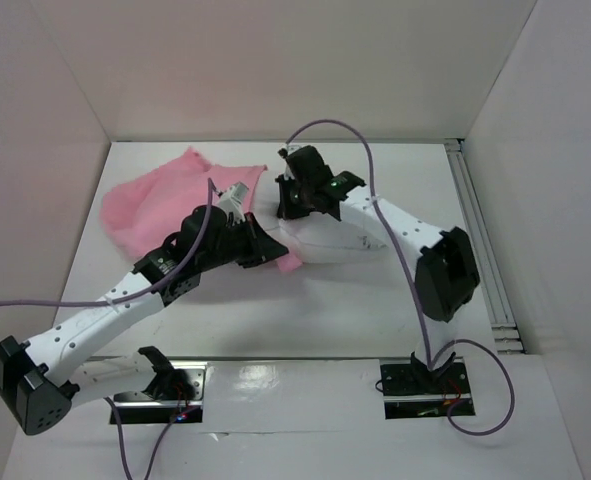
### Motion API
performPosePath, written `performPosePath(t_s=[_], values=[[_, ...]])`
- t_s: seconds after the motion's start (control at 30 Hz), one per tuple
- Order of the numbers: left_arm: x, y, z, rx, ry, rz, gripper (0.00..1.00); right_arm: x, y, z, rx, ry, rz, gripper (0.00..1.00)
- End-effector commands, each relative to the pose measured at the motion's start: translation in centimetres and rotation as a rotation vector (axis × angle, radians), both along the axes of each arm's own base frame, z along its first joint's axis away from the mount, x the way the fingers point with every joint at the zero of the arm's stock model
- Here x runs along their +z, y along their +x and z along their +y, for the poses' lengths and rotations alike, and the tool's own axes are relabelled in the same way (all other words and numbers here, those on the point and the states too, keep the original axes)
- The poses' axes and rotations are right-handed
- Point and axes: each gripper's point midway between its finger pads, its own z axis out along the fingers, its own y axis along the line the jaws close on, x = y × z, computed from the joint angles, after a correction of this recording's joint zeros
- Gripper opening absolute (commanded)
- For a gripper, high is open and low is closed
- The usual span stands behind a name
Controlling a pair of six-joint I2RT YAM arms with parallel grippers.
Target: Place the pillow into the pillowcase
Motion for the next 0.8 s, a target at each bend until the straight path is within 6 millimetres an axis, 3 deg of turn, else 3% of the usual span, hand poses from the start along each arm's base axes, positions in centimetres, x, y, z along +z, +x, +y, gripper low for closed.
performPosePath(t_s=[0.0,0.07,0.1,0.13,0.17,0.2,0.23,0.27,0.3,0.33,0.37,0.4,0.43,0.47,0.5,0.53,0.57,0.6,0.67,0.7,0.73,0.77], values=[[3.6,-2.7,-1.3,-0.139,-0.087,-0.067,0.0,-2.6,3.4,2.3,-0.028,0.196,0.061,0.0],[4.0,-1.5,-1.1,-0.112,-0.077,-0.078,0.0,0.0,5.2,2.0,-0.045,0.249,0.014,0.0],[3.9,-1.1,-1.2,-0.12,-0.064,-0.077,0.0,4.1,7.2,1.2,-0.068,0.295,-0.058,0.0],[4.5,0.4,-0.8,-0.097,-0.068,-0.092,0.0,5.7,8.2,0.6,-0.084,0.307,-0.079,0.0],[6.6,1.2,-0.9,-0.113,-0.091,-0.124,0.0,7.6,9.1,0.3,-0.088,0.329,-0.106,0.0],[6.6,3.9,-0.9,-0.093,-0.072,-0.142,0.0,13.8,10.7,-1.2,-0.11,0.392,-0.218,0.0],[7.4,5.1,-0.9,-0.09,-0.061,-0.152,0.0,15.8,11.1,-1.5,-0.109,0.421,-0.243,0.0],[12.0,6.0,-1.1,-0.103,-0.095,-0.239,0.0,17.3,11.3,-2.1,-0.119,0.428,-0.26,0.0],[11.5,8.1,-1.2,-0.095,-0.062,-0.223,0.0,21.1,11.1,-2.7,-0.105,0.46,-0.331,0.0],[12.8,8.4,-1.5,-0.106,-0.068,-0.247,0.0,22.4,10.4,-2.9,-0.094,0.473,-0.346,0.0],[15.9,8.3,-1.7,-0.119,-0.098,-0.299,0.0,23.1,9.9,-3.1,-0.093,0.476,-0.353,0.0],[16.4,8.7,-1.9,-0.121,-0.096,-0.317,0.0,20.8,9.2,-2.6,-0.072,0.444,-0.307,0.0],[16.3,8.6,-2.1,-0.133,-0.094,-0.307,0.0,21.4,7.6,-3.4,-0.066,0.441,-0.321,0.0],[16.3,8.0,-2.7,-0.153,-0.097,-0.306,0.0,20.9,6.7,-3.0,-0.057,0.445,-0.33,0.0],[14.7,7.7,-3.1,-0.15,-0.08,-0.277,0.0,14.4,5.3,-2.4,-0.055,0.391,-0.207,0.0],[13.7,6.3,-4.1,-0.185,-0.08,-0.247,0.0,14.6,3.3,-2.9,-0.051,0.41,-0.211,0.0],[11.3,5.5,-4.1,-0.184,-0.067,-0.199,0.0,13.4,2.3,-2.7,-0.044,0.424,-0.203,0.0],[10.2,4.8,-4.4,-0.189,-0.07,-0.178,0.0,7.3,-0.2,-2.0,-0.043,0.385,-0.076,0.0],[7.8,2.2,-5.4,-0.22,-0.088,-0.104,0.0,4.8,-3.5,-1.4,-0.017,0.39,-0.023,0.0],[5.2,1.0,-5.3,-0.219,-0.067,-0.055,0.0,1.7,-5.0,-1.2,-0.009,0.368,0.03,0.0],[4.2,-1.1,-6.2,-0.264,-0.068,-0.017,0.0,0.3,-6.6,-0.3,0.015,0.355,0.069,0.0],[2.5,-2.0,-6.3,-0.266,-0.048,0.015,0.0,0.1,-7.4,0.0,0.03,0.365,0.081,0.0]])
